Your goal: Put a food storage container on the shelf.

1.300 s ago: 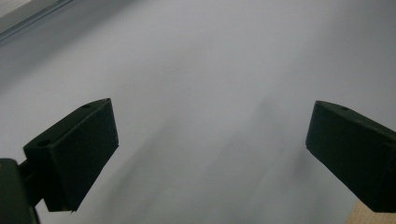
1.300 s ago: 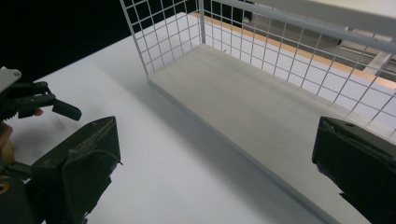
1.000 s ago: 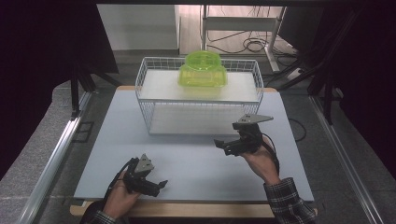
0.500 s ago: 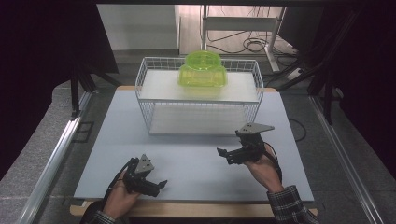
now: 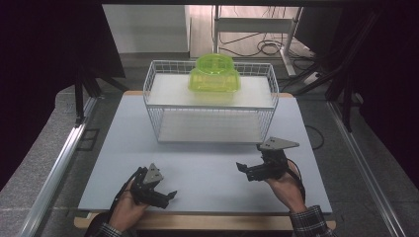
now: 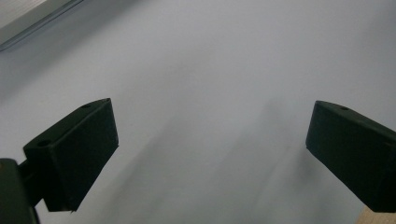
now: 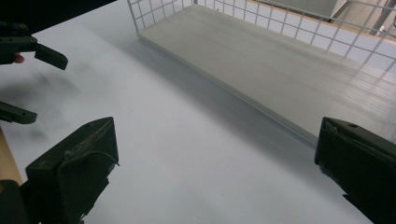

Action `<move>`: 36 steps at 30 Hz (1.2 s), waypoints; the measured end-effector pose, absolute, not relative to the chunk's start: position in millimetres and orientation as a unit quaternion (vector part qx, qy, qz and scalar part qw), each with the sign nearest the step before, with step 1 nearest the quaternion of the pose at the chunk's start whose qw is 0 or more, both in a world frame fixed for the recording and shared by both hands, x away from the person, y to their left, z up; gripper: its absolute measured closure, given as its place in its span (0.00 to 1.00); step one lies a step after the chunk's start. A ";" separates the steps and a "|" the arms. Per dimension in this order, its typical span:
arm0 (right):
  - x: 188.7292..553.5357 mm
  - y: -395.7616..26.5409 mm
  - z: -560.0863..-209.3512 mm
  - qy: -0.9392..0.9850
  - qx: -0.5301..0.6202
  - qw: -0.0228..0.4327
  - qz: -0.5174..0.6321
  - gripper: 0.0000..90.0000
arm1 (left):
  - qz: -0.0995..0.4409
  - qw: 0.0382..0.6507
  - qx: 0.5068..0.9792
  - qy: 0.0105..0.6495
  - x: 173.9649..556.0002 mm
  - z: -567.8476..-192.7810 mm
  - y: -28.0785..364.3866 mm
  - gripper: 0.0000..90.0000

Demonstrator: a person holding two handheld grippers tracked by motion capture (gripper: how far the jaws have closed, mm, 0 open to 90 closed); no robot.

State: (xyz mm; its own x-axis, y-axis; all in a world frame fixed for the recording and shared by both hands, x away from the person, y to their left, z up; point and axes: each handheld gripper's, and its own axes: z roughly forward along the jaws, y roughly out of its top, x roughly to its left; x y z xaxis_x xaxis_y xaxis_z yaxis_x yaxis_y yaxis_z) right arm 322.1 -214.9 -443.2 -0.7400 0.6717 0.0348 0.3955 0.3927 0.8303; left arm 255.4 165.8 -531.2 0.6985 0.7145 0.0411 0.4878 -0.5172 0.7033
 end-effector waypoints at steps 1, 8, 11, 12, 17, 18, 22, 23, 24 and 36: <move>321.5 -217.2 -444.7 0.819 0.328 0.155 0.444 0.00 | 0.164 0.343 0.855 0.353 255.2 -531.4 165.6 0.02; 317.5 -233.4 -456.8 0.813 0.347 0.156 0.441 0.00 | 0.168 0.341 0.856 0.351 255.3 -531.9 165.6 0.02; 316.1 -241.3 -462.1 0.811 0.354 0.163 0.436 0.00 | 0.169 0.341 0.856 0.350 255.2 -532.3 165.4 0.02; 316.0 -243.2 -463.4 0.811 0.356 0.164 0.435 0.00 | 0.170 0.340 0.856 0.350 255.2 -532.4 165.3 0.02; 314.5 -254.5 -471.1 0.809 0.367 0.172 0.426 0.00 | 0.173 0.338 0.857 0.347 255.1 -532.9 164.9 0.02; 314.0 -256.4 -472.4 0.808 0.369 0.173 0.424 0.00 | 0.173 0.338 0.858 0.347 255.1 -532.9 164.9 0.02; 311.0 -263.1 -477.6 0.807 0.377 0.176 0.419 0.00 | 0.175 0.336 0.859 0.345 255.0 -533.3 164.6 0.02; 310.4 -264.7 -478.9 0.807 0.377 0.176 0.418 0.00 | 0.175 0.336 0.859 0.346 255.0 -533.5 164.5 0.02; 309.7 -266.2 -480.1 0.807 0.379 0.177 0.417 0.00 | 0.175 0.336 0.859 0.346 255.0 -533.6 164.4 0.02; 305.1 -281.1 -496.1 0.806 0.399 0.186 0.397 0.00 | 0.175 0.332 0.862 0.341 255.3 -535.3 163.8 0.02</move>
State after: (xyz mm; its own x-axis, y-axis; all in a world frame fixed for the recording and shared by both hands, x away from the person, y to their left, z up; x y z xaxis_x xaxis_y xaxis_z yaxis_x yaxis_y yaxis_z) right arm 305.1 -281.1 -496.1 -0.6127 0.7902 0.0158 0.4944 0.3676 0.7877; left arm 255.3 163.8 -535.3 0.7058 0.7045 0.0744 0.4728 -0.5467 0.6911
